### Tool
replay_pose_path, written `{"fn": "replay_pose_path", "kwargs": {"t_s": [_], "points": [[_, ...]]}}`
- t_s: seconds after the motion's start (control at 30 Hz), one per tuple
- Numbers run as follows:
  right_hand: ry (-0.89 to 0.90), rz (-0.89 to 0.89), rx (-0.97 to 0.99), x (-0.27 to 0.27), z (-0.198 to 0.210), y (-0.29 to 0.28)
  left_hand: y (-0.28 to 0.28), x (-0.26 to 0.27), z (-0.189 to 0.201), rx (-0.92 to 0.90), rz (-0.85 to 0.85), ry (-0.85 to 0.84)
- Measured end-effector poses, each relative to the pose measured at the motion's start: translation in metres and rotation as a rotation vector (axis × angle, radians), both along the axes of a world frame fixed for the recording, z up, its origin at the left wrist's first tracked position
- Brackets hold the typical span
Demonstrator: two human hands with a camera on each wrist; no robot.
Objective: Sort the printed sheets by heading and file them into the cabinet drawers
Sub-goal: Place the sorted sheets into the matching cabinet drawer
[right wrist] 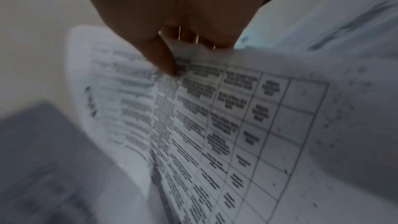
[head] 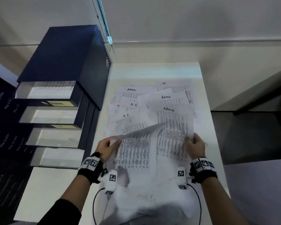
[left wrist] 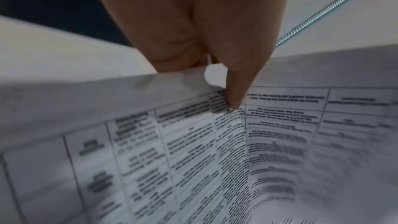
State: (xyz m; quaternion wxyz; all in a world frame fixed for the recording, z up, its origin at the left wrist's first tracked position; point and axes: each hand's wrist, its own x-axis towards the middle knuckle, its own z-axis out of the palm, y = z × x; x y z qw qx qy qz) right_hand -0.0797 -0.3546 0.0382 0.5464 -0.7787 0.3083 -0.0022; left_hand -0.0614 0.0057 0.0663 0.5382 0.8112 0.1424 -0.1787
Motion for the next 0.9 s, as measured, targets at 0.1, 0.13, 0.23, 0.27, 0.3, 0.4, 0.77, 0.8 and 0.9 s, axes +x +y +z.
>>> {"fn": "replay_pose_path", "kwargs": {"t_s": [0.1, 0.13, 0.23, 0.27, 0.3, 0.4, 0.77, 0.8, 0.9], "points": [[-0.096, 0.16, -0.03, 0.018, 0.018, 0.015, 0.008, 0.009, -0.01, 0.128, -0.049, 0.092], [-0.131, 0.165, -0.043, 0.023, 0.027, 0.019, 0.011, 0.01, -0.015, 0.163, -0.027, 0.108], [-0.224, 0.105, -0.065, 0.032, 0.063, 0.019, 0.016, 0.008, -0.033, 0.121, 0.089, 0.11], [-0.248, 0.083, -0.071, 0.032, 0.075, 0.015, 0.014, 0.005, -0.036, 0.117, 0.117, 0.095], [-0.267, 0.053, -0.072, 0.032, 0.086, 0.009, 0.011, 0.0, -0.036, 0.115, 0.134, 0.082], [-0.331, -0.023, -0.069, 0.025, 0.119, -0.006, 0.008, -0.016, -0.042, 0.044, 0.108, 0.106], [-0.75, 0.054, 0.018, 0.012, 0.27, 0.124, 0.112, -0.043, 0.109, -0.213, 0.204, -0.378], [-0.806, 0.063, 0.09, 0.015, 0.28, 0.143, 0.14, -0.045, 0.124, -0.244, 0.268, -0.448], [-0.736, 0.183, 0.348, 0.036, 0.294, 0.204, 0.226, -0.062, 0.173, -0.135, 0.448, -0.745]]}}
